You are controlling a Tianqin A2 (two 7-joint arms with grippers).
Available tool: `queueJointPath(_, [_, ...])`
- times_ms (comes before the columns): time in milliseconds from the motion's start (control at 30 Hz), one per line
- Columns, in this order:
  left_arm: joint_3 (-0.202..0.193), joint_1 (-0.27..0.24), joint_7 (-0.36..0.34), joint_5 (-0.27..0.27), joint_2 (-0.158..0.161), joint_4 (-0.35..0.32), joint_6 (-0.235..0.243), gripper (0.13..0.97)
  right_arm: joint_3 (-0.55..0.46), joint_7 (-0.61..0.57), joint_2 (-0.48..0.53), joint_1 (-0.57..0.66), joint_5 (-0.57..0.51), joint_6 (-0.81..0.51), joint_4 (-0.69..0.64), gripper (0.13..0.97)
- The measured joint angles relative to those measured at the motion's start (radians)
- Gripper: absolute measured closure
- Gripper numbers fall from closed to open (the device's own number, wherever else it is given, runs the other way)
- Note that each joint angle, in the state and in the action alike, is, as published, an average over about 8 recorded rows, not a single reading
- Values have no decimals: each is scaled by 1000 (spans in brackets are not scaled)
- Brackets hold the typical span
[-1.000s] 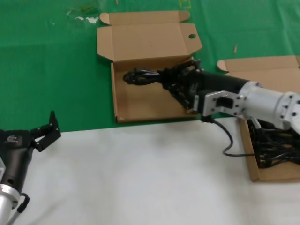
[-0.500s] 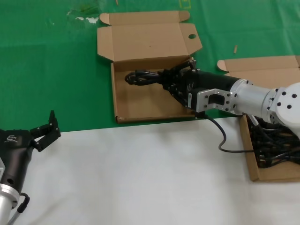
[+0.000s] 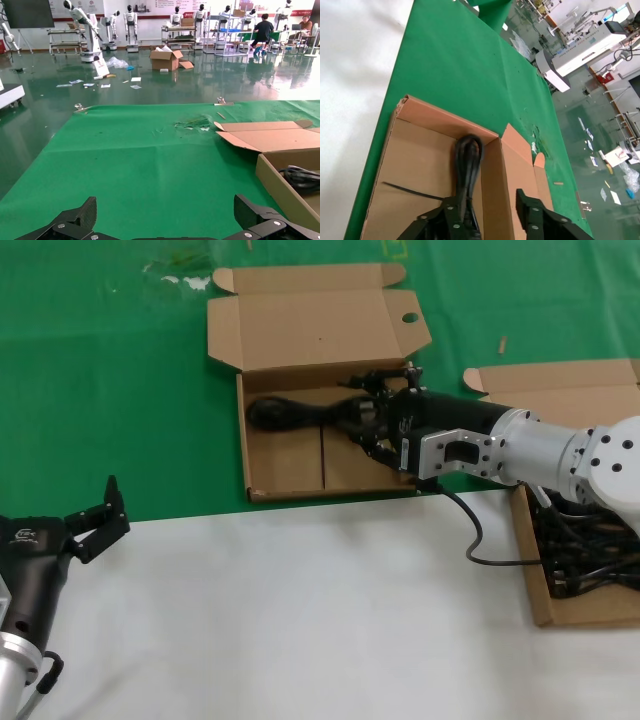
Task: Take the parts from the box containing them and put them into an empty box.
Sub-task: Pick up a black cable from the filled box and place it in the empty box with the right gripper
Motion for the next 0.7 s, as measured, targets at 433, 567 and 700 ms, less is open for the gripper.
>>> queueJointPath(433, [0,0,0,0,0,0,0,132,0,0,0,0,0,0,0,585])
queueJointPath(567, [0,0,0,0,0,0,0,132,0,0,0,0,0,0,0,512])
queueJointPath(700, [0,0,0,0,0,0,0,132,0,0,0,0,0,0,0,410])
